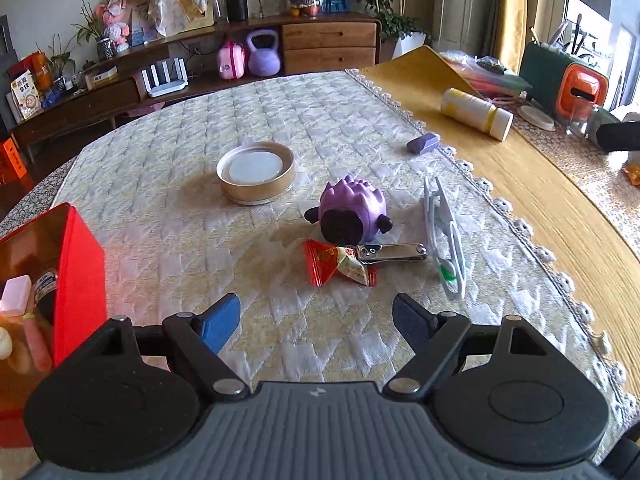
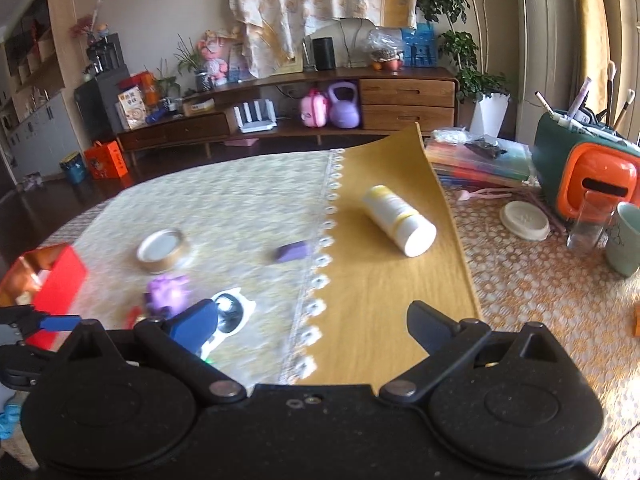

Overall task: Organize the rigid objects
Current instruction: 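Move both open tools away from the tin back over the table, then grasp the white-and-yellow bottle with the right tool while the left tool grasps the red candy packet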

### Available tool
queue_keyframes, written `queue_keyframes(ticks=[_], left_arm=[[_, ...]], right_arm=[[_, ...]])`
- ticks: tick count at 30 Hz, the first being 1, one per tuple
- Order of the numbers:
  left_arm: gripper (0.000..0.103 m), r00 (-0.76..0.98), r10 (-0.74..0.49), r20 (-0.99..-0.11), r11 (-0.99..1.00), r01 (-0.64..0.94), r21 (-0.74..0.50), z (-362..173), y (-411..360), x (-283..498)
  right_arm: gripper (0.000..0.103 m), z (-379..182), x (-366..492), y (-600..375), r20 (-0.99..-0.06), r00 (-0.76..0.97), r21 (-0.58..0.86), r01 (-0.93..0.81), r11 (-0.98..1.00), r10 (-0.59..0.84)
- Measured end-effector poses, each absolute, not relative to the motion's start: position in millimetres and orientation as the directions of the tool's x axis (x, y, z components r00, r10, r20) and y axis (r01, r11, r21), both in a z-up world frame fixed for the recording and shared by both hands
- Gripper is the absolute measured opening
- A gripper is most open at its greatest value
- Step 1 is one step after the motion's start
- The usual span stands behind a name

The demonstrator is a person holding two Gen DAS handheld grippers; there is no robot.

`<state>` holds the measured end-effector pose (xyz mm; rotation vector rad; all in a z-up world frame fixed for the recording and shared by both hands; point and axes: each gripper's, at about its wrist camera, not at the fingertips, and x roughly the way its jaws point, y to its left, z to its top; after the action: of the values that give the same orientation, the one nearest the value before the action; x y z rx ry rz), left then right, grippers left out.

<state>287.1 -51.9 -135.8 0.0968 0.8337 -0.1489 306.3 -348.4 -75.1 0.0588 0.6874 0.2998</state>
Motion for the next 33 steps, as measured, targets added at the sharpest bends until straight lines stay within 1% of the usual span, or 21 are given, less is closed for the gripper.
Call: queue_keyframes(ticks=[6, 16, 20, 22, 24, 29, 30, 32, 33], left_arm=[[0.083, 0.658, -0.102, -0.746, 0.982, 0.185, 0.028, -149, -59, 305], [0.083, 0.668, -0.131, -0.732, 0.978, 0.209, 0.016, -157, -62, 322], [0.083, 0.687, -0.139, -0.714, 0.972, 0.231, 0.032, -159, -65, 324], [0.083, 0.686, -0.142, -0.714, 0.97, 0.241, 0.039, -162, -66, 325], [0.083, 0.684, -0.144, -0.715, 0.968, 0.246, 0.04, -165, -66, 327], [0.083, 0.694, -0.147, -0.705, 0.969, 0.243, 0.037, -167, -62, 327], [0.083, 0.697, -0.149, -0.702, 0.968, 0.246, 0.039, -167, -63, 328], [0.078, 0.698, -0.154, -0.699, 0.966, 0.256, 0.043, -167, -64, 327], [0.074, 0.7, -0.156, -0.697, 0.964, 0.261, 0.046, -167, -64, 327]], right_arm=[[0.099, -83, 362, -359, -0.632, 0.736, 0.097, -0.238, 0.966, 0.244], [0.094, -113, 454, -363, -0.698, 0.687, 0.036, -0.245, 0.969, 0.2], [0.089, -125, 478, -359, -0.71, 0.682, 0.008, -0.239, 0.971, 0.174], [0.089, -129, 487, -358, -0.716, 0.677, 0.005, -0.239, 0.971, 0.171], [0.085, -133, 492, -356, -0.718, 0.675, 0.002, -0.243, 0.97, 0.171], [0.083, -138, 504, -350, -0.72, 0.672, -0.015, -0.264, 0.964, 0.173], [0.08, -139, 506, -349, -0.722, 0.671, -0.022, -0.267, 0.963, 0.169], [0.078, -143, 509, -348, -0.73, 0.663, -0.029, -0.271, 0.962, 0.164], [0.075, -145, 511, -348, -0.735, 0.658, -0.027, -0.272, 0.962, 0.166]])
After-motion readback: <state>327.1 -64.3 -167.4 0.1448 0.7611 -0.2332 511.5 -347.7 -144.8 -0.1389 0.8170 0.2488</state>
